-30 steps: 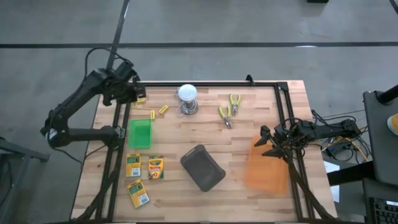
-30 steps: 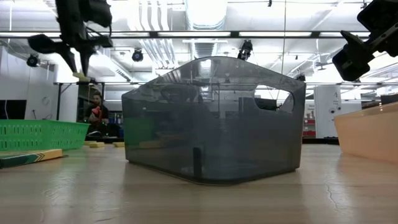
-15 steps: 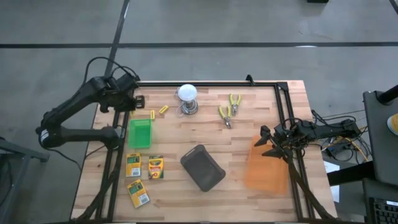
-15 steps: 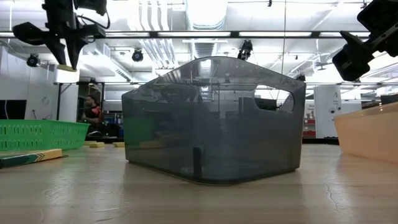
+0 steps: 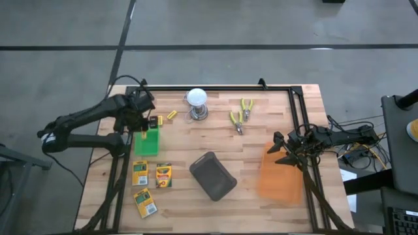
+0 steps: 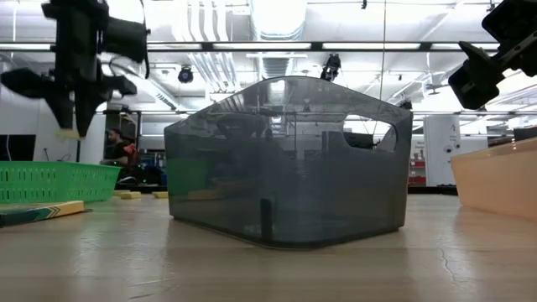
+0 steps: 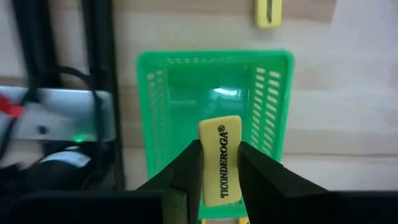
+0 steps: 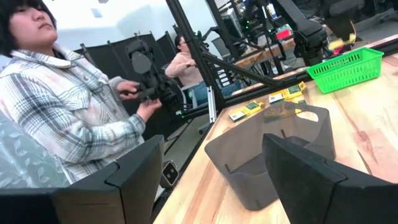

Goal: Pick & Place School Supplies
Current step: Put the yellow eraser into the green bin

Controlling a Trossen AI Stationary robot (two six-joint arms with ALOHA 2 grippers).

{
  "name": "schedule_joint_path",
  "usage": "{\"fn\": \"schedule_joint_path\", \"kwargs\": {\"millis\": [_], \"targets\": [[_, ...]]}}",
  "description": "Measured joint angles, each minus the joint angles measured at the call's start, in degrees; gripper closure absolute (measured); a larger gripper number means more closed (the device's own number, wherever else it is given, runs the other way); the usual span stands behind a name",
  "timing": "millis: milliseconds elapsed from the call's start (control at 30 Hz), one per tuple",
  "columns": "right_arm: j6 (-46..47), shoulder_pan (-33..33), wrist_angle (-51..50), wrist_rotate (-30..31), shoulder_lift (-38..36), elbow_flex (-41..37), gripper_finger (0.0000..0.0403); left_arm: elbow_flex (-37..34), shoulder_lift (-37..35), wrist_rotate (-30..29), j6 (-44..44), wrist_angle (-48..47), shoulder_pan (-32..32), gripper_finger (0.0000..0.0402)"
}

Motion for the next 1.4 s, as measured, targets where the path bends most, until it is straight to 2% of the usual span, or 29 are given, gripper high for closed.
{"fn": "schedule_joint_path", "kwargs": {"millis": [167, 700, 1000, 1400], "targets": [[0.00, 0.00, -0.02, 0.00, 0.00, 0.00, 0.0140, -5.95, 0.00, 0.02, -0.42, 6.92, 0.00, 0.0310], [0.00, 0.01, -0.01, -0.01, 0.01, 0.00, 0.0135, -17.09, 0.00, -0.02, -0.68, 20.28, 0.00, 0.0309], [0.00, 0.01, -0.01, -0.01, 0.04, 0.00, 0.0145, -18.92, 0.02, 0.20, -0.39, 21.86, 0.00, 0.0309], [0.00, 0.01, -0.02, -0.02, 0.02, 0.00, 0.0136, -19.19, 0.02, 0.89, -0.13, 21.81, 0.00, 0.0309]]}}
